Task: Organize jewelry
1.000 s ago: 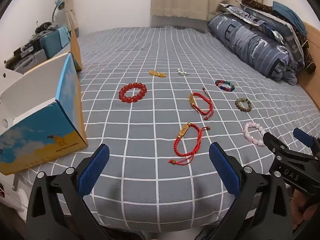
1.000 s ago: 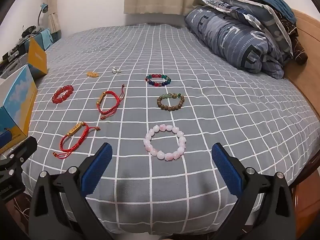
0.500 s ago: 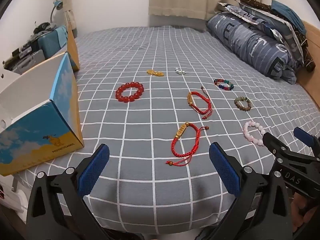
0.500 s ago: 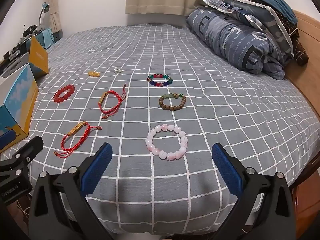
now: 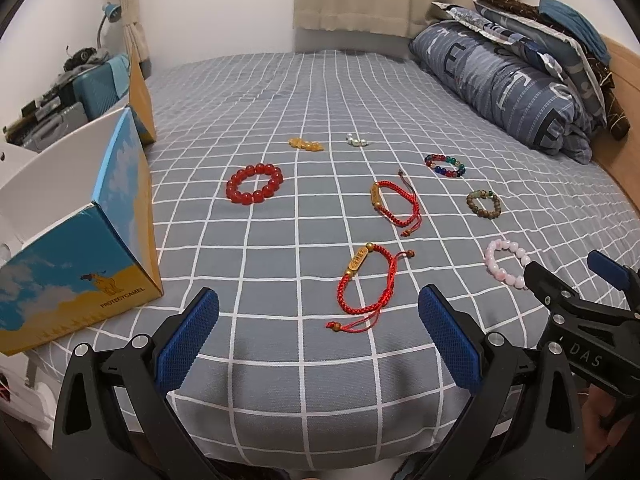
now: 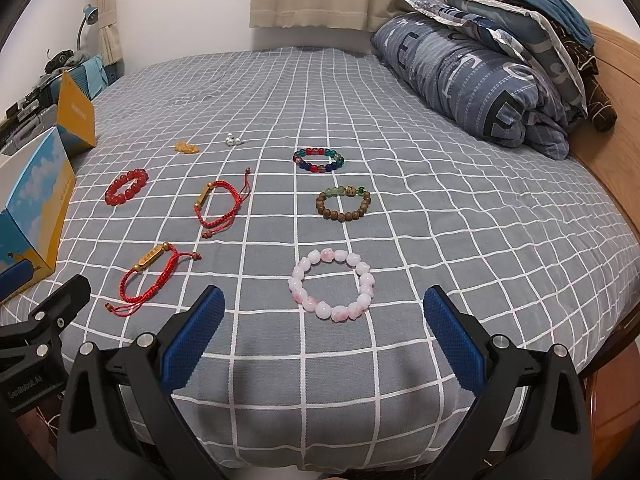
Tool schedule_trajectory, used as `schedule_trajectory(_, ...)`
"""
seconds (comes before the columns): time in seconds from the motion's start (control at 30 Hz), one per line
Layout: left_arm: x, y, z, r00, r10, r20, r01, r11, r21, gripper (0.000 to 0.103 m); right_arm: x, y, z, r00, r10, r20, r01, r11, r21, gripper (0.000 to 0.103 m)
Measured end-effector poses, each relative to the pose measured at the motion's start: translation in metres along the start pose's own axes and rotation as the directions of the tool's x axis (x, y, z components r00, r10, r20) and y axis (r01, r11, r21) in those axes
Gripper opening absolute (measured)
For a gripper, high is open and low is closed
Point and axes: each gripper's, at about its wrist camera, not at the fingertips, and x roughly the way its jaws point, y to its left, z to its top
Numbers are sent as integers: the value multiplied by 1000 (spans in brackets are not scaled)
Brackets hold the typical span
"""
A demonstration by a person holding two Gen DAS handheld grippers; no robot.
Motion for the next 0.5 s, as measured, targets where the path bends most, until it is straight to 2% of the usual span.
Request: schedule_trajectory(0.5,0,2,0,1000,2,-3,-2,1000,-4,97,1,-1,0,1000,-2,4,2,1000,-2,96)
